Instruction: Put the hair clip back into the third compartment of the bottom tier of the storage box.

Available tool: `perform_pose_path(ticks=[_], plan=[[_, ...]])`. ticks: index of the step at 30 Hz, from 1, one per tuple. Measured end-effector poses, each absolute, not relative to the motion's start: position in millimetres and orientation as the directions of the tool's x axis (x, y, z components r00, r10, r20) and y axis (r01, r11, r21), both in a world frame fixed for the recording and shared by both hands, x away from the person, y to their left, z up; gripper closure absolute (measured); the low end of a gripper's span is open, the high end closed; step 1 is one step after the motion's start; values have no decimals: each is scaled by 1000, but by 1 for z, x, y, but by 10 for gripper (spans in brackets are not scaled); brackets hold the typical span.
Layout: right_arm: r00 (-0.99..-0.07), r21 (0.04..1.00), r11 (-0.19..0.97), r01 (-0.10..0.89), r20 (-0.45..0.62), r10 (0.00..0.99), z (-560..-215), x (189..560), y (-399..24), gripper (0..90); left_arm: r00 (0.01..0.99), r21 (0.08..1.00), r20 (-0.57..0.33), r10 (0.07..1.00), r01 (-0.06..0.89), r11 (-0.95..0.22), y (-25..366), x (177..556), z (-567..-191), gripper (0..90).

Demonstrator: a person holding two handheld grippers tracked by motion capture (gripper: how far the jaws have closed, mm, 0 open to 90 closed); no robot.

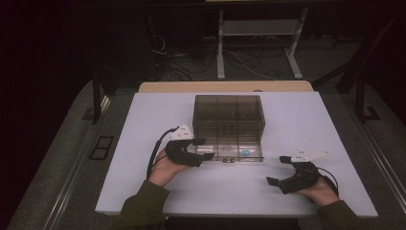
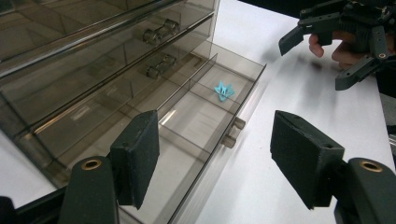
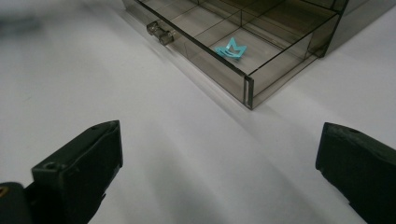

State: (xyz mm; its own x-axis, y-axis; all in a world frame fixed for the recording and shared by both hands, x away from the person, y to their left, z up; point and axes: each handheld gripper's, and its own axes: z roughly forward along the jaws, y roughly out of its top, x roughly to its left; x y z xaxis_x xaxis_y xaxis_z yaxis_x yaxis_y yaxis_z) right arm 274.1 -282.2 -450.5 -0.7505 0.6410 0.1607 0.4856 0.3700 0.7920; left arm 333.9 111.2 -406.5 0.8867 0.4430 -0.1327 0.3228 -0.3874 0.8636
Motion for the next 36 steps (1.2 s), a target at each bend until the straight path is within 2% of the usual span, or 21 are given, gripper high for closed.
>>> perform_pose_path(ticks=[36], plan=[[-747, 793, 367, 487, 160, 645, -451, 271, -284, 1, 827, 866, -96, 553, 344, -363, 165, 308, -424, 98]])
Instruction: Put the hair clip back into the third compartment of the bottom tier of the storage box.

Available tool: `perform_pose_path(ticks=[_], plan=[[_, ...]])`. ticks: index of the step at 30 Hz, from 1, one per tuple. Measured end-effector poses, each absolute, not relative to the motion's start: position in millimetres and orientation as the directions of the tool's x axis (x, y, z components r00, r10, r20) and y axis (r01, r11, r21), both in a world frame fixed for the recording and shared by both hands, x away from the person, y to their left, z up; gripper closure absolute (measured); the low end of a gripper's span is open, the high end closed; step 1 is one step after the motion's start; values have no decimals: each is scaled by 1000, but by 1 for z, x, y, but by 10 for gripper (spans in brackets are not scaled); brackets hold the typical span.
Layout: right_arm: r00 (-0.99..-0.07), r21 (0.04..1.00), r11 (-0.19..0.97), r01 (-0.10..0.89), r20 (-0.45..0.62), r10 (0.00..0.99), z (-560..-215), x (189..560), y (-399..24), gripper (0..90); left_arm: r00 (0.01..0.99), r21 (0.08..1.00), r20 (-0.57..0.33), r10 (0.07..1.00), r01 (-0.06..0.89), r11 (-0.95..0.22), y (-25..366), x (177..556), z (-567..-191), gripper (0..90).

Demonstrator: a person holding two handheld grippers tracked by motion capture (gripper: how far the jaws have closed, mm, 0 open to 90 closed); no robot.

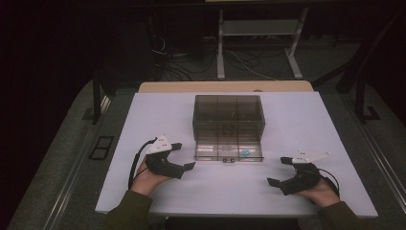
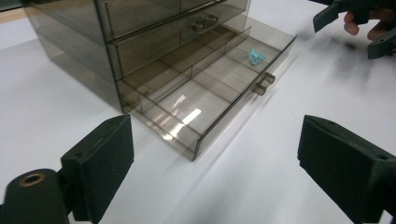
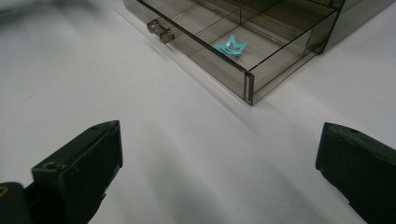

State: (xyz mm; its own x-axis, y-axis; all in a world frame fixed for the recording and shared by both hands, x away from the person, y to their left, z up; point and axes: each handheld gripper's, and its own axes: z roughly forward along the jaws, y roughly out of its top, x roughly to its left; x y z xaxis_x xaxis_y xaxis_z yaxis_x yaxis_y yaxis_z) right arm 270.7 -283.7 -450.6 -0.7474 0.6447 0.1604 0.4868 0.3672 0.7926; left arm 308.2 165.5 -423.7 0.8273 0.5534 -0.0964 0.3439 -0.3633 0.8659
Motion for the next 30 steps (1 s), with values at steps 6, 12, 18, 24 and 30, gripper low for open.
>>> perform_pose_path(ticks=[6, 12, 18, 24, 30], plan=[[-748, 792, 369, 486, 158, 645, -451, 271, -284, 1, 812, 869, -117, 572, 362, -336, 173, 304, -427, 38], [-743, 793, 364, 489, 160, 650, -451, 271, -284, 1, 808, 863, -131, 575, 378, -335, 175, 299, -431, 0], [-743, 794, 363, 488, 159, 650, -451, 270, -284, 1, 806, 849, -122, 579, 387, -361, 176, 296, -437, 0], [-744, 794, 365, 486, 157, 650, -451, 271, -284, 1, 804, 837, -121, 582, 398, -376, 176, 292, -441, 0], [-742, 794, 364, 488, 156, 652, -451, 270, -284, 1, 806, 828, -110, 582, 398, -395, 175, 292, -443, 0]])
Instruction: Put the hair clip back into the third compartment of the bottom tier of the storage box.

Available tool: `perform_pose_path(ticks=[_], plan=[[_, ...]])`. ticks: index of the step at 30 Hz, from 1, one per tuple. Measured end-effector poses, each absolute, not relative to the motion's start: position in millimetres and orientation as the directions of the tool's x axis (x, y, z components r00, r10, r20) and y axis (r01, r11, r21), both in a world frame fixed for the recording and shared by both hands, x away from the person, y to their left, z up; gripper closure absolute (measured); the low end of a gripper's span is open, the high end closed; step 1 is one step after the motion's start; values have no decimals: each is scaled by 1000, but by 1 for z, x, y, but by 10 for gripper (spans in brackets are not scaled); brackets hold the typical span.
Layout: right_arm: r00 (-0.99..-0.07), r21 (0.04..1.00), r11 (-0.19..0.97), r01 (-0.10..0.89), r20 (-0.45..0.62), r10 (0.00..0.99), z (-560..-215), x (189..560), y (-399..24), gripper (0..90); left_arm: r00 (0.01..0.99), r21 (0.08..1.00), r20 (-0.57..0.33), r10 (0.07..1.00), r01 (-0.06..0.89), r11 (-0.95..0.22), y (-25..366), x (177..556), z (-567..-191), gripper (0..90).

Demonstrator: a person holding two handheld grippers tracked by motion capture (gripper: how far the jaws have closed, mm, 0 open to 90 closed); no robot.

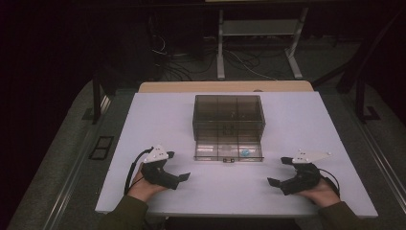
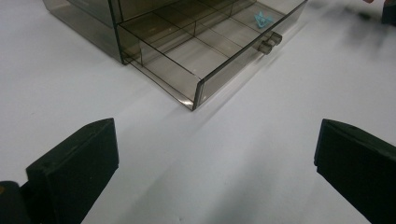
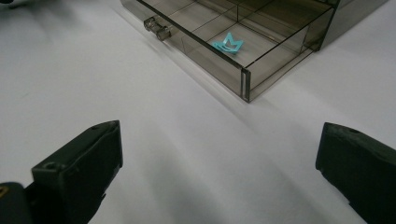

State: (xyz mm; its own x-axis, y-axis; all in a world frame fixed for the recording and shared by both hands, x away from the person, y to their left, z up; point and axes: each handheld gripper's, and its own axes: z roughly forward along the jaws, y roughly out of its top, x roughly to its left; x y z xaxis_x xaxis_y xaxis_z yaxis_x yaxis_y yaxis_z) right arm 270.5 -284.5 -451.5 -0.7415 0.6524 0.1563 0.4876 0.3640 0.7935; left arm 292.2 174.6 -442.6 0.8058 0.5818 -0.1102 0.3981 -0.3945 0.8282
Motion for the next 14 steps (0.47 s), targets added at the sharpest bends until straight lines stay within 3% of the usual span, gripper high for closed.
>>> perform_pose_path(ticks=[14], plan=[[-745, 792, 374, 482, 145, 651, -451, 269, -285, 1, 809, 816, -89, 581, 394, -423, 173, 293, -441, 0]])
